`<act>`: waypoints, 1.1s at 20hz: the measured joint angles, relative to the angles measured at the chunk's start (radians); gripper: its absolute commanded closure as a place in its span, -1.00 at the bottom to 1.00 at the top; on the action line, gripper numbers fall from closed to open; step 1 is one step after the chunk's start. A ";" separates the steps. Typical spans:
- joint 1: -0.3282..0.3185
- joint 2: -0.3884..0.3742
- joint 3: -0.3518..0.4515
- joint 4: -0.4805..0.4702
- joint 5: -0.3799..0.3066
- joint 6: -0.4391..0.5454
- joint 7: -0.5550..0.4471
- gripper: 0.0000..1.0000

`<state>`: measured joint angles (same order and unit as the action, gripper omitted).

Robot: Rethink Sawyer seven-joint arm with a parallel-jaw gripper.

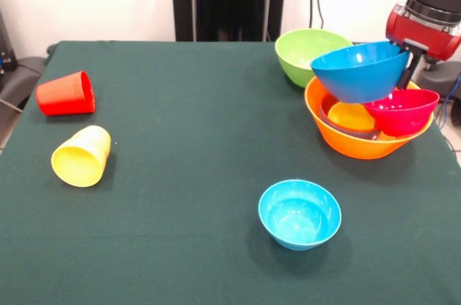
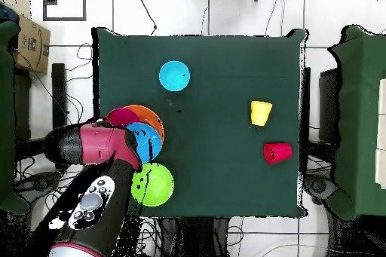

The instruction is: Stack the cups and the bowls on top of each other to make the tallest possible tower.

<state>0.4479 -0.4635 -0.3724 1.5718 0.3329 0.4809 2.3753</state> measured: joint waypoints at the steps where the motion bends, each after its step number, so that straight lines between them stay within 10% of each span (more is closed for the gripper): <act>1: 0.000 0.000 0.000 0.000 0.001 0.000 0.000 1.00; 8: 0.013 0.000 -0.013 0.000 0.013 0.000 0.000 1.00; 9: 0.022 0.000 -0.021 0.000 0.018 0.000 0.000 -1.00; 22: 0.055 0.001 -0.053 -0.002 0.033 0.000 0.000 -1.00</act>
<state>0.5028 -0.4626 -0.4250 1.5701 0.3659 0.4811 2.3753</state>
